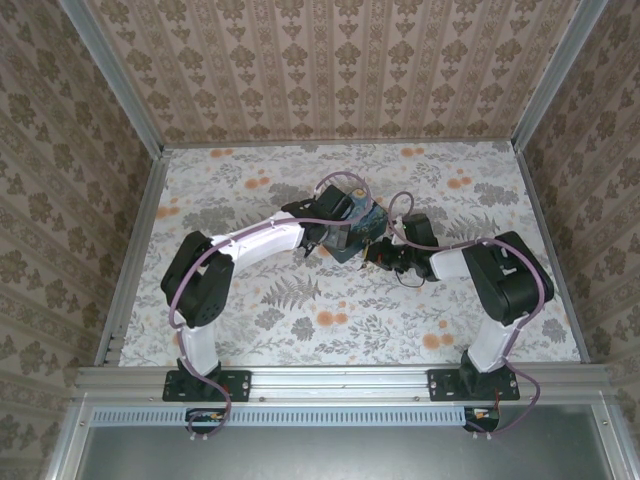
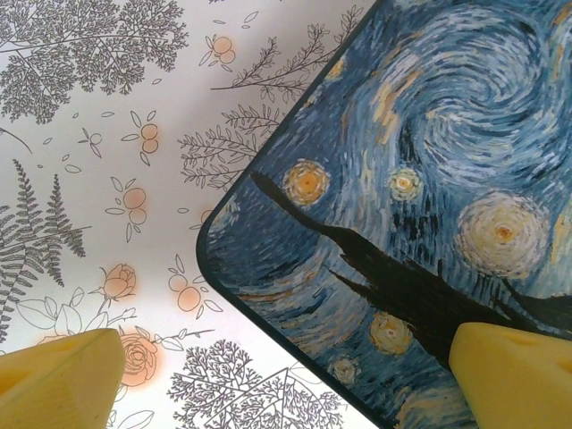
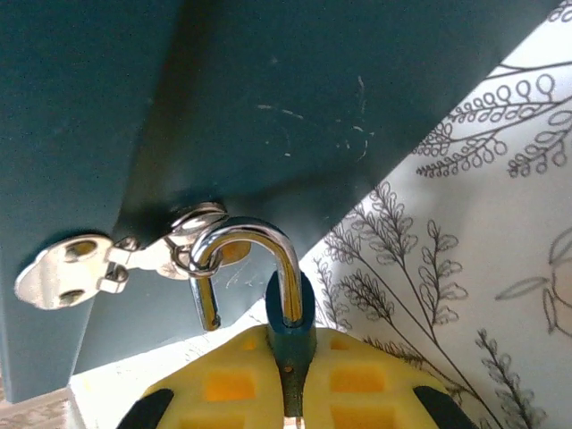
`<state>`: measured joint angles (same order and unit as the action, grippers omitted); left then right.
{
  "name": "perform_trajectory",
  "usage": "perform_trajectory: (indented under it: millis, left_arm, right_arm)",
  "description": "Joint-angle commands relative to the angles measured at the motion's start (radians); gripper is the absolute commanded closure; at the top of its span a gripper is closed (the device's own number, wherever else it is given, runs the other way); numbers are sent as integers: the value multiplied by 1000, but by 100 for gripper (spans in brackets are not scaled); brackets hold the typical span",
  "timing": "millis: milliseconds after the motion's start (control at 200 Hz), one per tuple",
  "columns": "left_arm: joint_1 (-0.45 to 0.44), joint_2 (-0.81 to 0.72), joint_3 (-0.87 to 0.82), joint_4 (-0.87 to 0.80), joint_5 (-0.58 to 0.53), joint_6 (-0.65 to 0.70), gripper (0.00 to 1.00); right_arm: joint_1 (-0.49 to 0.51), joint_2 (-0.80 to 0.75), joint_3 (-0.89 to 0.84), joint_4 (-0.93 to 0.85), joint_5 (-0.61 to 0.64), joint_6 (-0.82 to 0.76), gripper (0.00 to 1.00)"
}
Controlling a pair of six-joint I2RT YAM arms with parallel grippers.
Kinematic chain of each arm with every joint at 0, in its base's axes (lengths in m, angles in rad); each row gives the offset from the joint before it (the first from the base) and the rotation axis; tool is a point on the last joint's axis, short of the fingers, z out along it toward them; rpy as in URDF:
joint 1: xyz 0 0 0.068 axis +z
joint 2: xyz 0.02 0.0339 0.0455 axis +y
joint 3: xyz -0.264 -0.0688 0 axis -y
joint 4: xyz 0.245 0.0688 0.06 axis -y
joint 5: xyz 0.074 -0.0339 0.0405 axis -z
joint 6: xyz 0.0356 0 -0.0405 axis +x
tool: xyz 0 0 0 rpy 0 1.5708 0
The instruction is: Unlock the padlock with the key
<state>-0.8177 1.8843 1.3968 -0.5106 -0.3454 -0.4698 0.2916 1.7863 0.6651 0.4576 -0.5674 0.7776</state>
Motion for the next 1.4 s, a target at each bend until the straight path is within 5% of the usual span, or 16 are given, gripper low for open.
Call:
perform_trajectory:
  millis: [0, 265, 655, 1395]
  left_arm:
    - [5, 76, -48, -123, -6, 36, 0]
    - [7, 85, -59, -118, 1, 36, 0]
    - [12, 100, -78, -104, 31, 31, 2]
    - [27, 104, -104, -89, 66, 38, 4]
  right_arm:
    - [-14, 38, -12, 149, -61, 88, 100]
    - [-31, 78, -6, 252, -95, 164, 100]
    - [-107, 243, 57, 709, -242, 436, 100]
    - [-171, 234, 204, 280, -203, 256, 100]
